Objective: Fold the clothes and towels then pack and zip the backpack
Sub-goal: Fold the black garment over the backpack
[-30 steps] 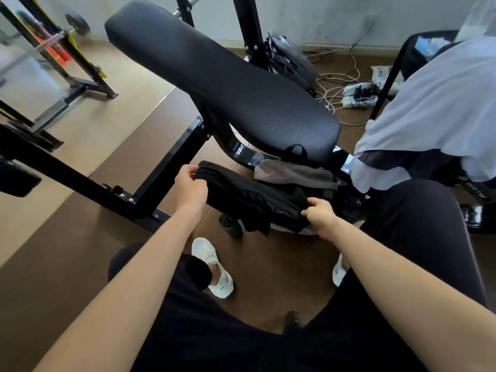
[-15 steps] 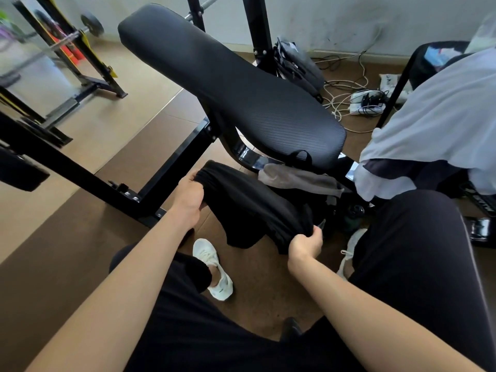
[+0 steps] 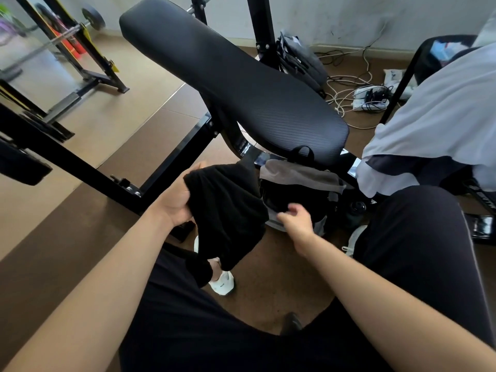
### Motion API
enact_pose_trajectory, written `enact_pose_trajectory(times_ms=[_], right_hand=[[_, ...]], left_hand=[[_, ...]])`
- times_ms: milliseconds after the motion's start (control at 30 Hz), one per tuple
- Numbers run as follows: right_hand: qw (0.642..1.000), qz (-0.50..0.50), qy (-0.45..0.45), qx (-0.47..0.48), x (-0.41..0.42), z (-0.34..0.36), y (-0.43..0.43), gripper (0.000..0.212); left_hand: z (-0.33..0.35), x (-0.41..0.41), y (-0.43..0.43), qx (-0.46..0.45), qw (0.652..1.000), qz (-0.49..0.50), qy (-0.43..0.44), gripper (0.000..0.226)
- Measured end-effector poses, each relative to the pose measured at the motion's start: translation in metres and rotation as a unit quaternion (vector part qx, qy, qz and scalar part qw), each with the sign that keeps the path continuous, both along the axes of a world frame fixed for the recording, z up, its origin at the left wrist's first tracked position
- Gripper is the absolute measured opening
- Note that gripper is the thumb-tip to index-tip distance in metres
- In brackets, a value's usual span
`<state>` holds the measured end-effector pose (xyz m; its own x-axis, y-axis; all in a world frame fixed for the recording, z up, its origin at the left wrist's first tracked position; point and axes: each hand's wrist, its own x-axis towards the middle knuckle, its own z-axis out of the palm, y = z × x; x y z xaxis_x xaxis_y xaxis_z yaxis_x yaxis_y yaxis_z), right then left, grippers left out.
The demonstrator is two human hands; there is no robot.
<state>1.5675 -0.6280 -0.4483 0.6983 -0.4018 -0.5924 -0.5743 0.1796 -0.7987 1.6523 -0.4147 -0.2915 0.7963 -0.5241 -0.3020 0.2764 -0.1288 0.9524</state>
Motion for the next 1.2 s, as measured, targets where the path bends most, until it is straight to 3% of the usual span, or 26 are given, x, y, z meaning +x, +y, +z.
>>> enact_pose_trajectory(times_ms=[100, 233, 300, 367, 433, 533, 733, 833, 933, 1067, 1200], right_hand=[[0.981, 0.089, -0.173, -0.014, 0.018, 0.037, -0.018, 0.080], [0.912, 0.320, -0.253, -0.038, 0.039, 0.077, -0.026, 0.110], [0.875, 0.396, -0.266, -0.085, 0.046, 0.094, -0.023, 0.086], [0.848, 0.418, -0.276, -0.170, 0.050, 0.109, -0.020, 0.038], [0.852, 0.392, -0.272, -0.215, 0.048, 0.122, -0.023, 0.016], [0.862, 0.341, -0.283, -0.247, 0.042, 0.134, -0.029, 0.019], [0.819, 0.359, -0.294, -0.338, 0.046, 0.146, -0.035, 0.021], [0.826, 0.402, -0.266, -0.291, 0.045, 0.151, -0.033, 0.022], [0.864, 0.421, -0.238, -0.143, 0.040, 0.157, -0.031, 0.016], [0.841, 0.467, -0.247, -0.113, 0.037, 0.161, -0.029, 0.004], [0.871, 0.428, -0.239, 0.024, 0.035, 0.168, -0.025, 0.013]], left_hand=[[0.004, 0.002, 0.005, -0.007, 1.000, -0.025, -0.002, 0.037], [0.007, 0.005, 0.009, -0.009, 0.999, -0.051, 0.008, 0.037], [0.009, 0.007, 0.010, -0.010, 0.998, -0.065, 0.009, 0.037], [0.010, 0.008, 0.014, -0.006, 0.998, -0.066, 0.011, 0.037], [0.010, 0.011, 0.021, -0.004, 0.998, -0.062, 0.011, 0.036], [0.007, 0.017, 0.030, -0.007, 0.998, -0.066, 0.011, 0.032], [0.000, 0.019, 0.027, 0.020, 0.998, -0.063, 0.006, 0.030], [0.004, 0.016, 0.018, 0.037, 0.998, -0.049, -0.022, 0.036], [0.009, 0.015, 0.013, 0.031, 0.998, -0.018, -0.051, 0.031], [0.013, 0.013, 0.009, 0.025, 0.998, -0.001, -0.066, 0.026], [0.017, 0.010, 0.009, -0.015, 1.000, 0.007, -0.024, 0.027]])
